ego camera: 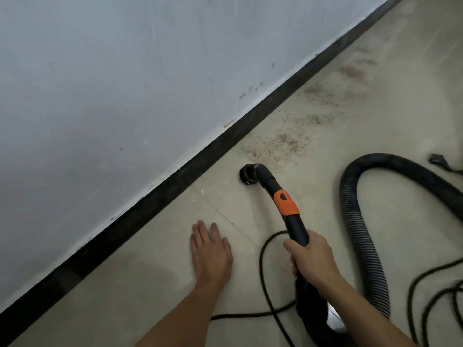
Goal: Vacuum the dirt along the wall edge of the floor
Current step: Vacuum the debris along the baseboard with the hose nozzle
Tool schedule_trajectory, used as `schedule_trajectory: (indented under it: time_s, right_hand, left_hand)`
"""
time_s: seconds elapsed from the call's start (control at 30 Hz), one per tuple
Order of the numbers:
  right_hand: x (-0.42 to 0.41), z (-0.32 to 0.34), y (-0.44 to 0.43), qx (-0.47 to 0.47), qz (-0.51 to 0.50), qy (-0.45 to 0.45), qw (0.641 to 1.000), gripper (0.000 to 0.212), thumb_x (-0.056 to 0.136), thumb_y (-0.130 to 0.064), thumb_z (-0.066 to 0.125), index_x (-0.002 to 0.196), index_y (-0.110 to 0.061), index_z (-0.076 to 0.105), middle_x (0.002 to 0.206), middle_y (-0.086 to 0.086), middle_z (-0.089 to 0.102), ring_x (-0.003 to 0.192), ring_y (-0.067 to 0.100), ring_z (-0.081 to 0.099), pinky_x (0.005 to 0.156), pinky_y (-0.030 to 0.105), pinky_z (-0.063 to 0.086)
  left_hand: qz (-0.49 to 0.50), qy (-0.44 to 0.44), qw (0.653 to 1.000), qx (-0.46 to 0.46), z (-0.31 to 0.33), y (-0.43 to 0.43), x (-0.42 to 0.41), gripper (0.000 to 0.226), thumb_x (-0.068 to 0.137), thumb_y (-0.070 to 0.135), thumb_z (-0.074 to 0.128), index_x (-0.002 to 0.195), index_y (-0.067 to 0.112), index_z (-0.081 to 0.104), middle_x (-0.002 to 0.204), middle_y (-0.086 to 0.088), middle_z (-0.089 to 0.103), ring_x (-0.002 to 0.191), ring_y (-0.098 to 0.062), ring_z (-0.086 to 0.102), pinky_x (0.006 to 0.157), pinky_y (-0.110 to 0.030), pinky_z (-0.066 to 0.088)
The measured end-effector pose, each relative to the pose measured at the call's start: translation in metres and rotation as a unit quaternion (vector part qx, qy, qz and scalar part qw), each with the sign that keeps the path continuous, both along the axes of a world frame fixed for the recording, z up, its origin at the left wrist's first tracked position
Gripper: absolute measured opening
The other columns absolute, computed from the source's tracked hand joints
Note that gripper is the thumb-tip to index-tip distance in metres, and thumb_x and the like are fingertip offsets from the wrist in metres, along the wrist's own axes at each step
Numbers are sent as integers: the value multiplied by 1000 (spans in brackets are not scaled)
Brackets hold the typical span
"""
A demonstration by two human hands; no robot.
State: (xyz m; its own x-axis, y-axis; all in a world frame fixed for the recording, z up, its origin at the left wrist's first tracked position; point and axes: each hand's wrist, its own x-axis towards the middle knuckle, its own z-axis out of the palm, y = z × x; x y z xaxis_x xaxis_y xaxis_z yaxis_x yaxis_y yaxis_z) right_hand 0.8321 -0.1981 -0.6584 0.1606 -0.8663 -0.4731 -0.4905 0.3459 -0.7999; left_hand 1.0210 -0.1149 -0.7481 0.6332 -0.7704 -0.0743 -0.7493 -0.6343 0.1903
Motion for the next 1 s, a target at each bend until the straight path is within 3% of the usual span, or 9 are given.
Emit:
schedule_trajectory:
  time_s: [0.27, 0.57, 0.77, 1.0]
  right_hand:
    - [-53, -2, 11, -15, -63, 28, 997, 16, 82, -14, 67, 78, -2, 57, 49, 13, 58, 38, 24, 54, 39, 30, 44]
    - [41, -6, -42, 8, -54, -50, 997, 12, 82, -13, 64, 80, -5, 55, 51, 10, 56, 38, 23, 53, 42, 30, 45]
    - [99, -6, -64, 38, -34, -75, 996, 14, 80, -18, 66, 83, -8, 57, 58, 10, 58, 39, 23, 54, 44, 30, 48]
    - [-14, -2, -41, 6, -27, -4, 1000, 15, 83, -13, 67, 80, -2, 57, 48, 9, 56, 39, 24, 54, 42, 32, 46]
  left_hand:
    - [42, 6, 998, -42, -8, -19, -6, 48, 96, 22, 46, 138, 0, 47, 149, -29, 34, 140, -41, 29, 118, -49, 19]
    - [51, 0, 998, -39, -10, -18, -7, 55, 95, 31, 31, 142, 5, 42, 153, -24, 29, 144, -36, 23, 120, -46, 15]
    - [47, 5, 998, -28, -10, -19, -6, 54, 98, 31, 36, 147, 8, 36, 157, -22, 22, 147, -34, 15, 120, -45, 8]
    - [44, 9, 998, -34, -9, -18, -6, 53, 99, 28, 38, 147, 6, 36, 156, -24, 21, 146, -35, 16, 121, -46, 8]
